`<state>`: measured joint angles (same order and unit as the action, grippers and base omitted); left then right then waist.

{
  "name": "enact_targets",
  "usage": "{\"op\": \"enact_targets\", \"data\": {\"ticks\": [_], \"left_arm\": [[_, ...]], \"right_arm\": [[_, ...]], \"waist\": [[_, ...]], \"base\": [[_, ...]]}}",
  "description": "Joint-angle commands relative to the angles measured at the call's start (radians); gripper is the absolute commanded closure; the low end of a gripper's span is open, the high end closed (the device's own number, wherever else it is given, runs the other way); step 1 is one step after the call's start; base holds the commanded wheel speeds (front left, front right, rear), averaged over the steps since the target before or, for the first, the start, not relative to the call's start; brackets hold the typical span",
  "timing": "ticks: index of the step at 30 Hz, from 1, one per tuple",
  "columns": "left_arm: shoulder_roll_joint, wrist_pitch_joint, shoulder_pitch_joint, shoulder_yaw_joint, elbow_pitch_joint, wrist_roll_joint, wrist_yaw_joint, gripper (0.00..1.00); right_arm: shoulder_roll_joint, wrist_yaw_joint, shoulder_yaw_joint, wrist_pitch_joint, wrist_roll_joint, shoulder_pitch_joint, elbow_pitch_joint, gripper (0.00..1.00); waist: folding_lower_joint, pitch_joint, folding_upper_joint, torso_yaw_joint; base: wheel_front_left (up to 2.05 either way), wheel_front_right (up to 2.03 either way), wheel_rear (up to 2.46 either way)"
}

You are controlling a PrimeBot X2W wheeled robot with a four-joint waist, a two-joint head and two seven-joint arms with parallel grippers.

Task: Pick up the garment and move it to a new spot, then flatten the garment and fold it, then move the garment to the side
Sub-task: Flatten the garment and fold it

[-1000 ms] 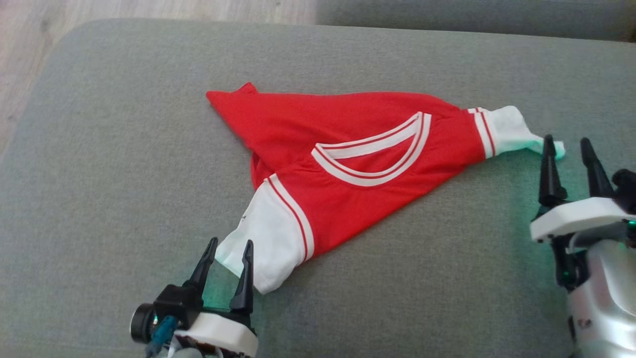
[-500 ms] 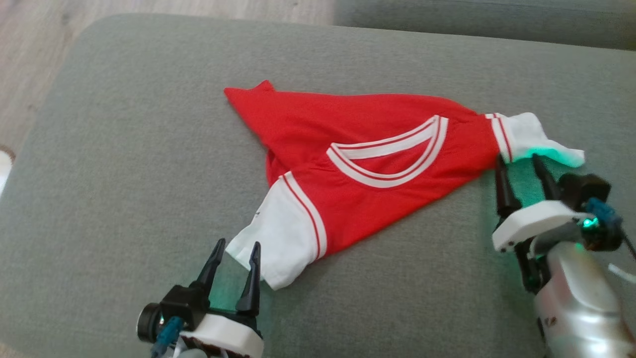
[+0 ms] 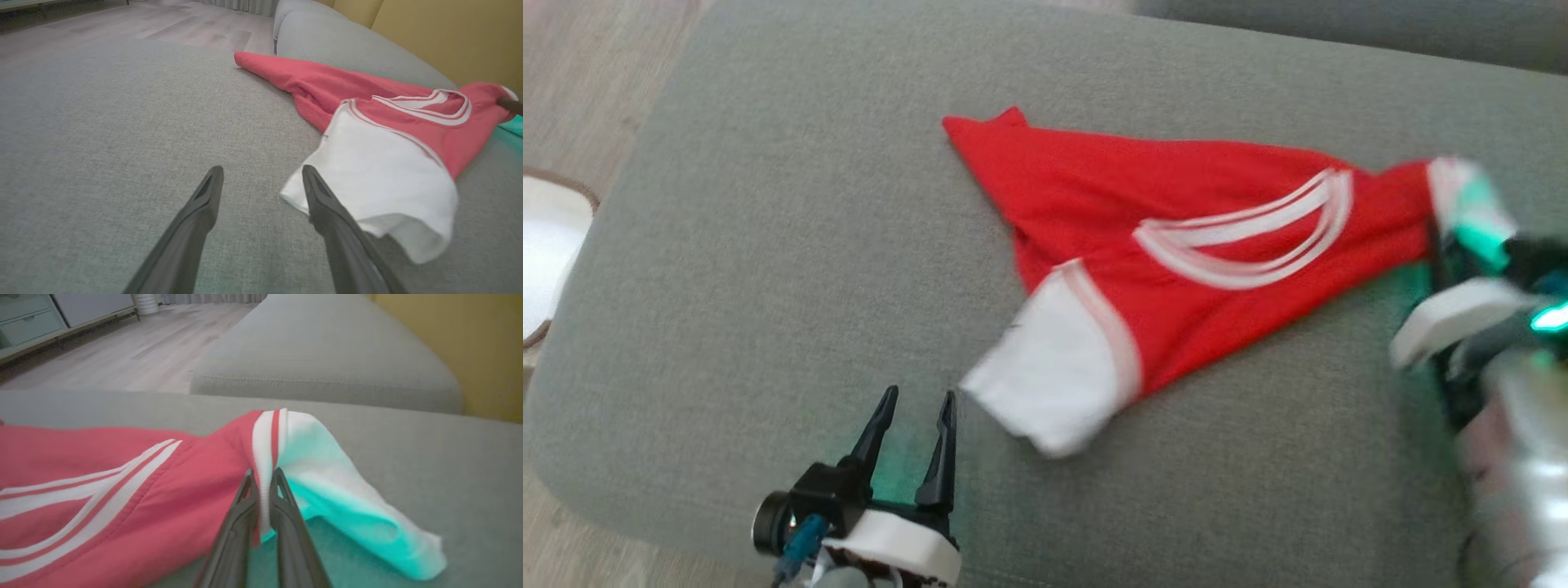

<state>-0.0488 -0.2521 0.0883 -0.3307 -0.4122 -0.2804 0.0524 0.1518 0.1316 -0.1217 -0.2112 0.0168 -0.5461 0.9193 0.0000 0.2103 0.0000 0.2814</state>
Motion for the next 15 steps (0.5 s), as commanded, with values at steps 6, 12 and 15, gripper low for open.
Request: {"op": "enact_targets", "data": {"ticks": [6, 12, 15], "left_arm": [[-0.001, -0.01, 0.045, 0.014, 0.034, -0.002, -0.005, 0.0], [-0.001, -0.01, 0.034, 0.02, 0.022, 0.0, -0.005, 0.0], [-0.001, -0.01, 0.028, 0.022, 0.022, -0.004, -0.007, 0.0]], "right_arm": [[0.163, -0.001, -0.074, -0.037, -0.097, -0.211, -0.053, 1.0], [0.133, -0.001, -0.161, -0.037, -0.199, -0.261, -0.023, 0.0], [0.038, -0.001, -0.094, -0.047, -0.186, -0.227, -0.022, 0.0]], "waist": [[0.0, 0.026, 0.0, 0.041], [0.0, 0.014, 0.0, 0.043], [0.0, 0.004, 0.0, 0.032]], "base": [[0.0, 0.0, 0.0], [0.0, 0.0, 0.0], [0.0, 0.0, 0.0]]}}
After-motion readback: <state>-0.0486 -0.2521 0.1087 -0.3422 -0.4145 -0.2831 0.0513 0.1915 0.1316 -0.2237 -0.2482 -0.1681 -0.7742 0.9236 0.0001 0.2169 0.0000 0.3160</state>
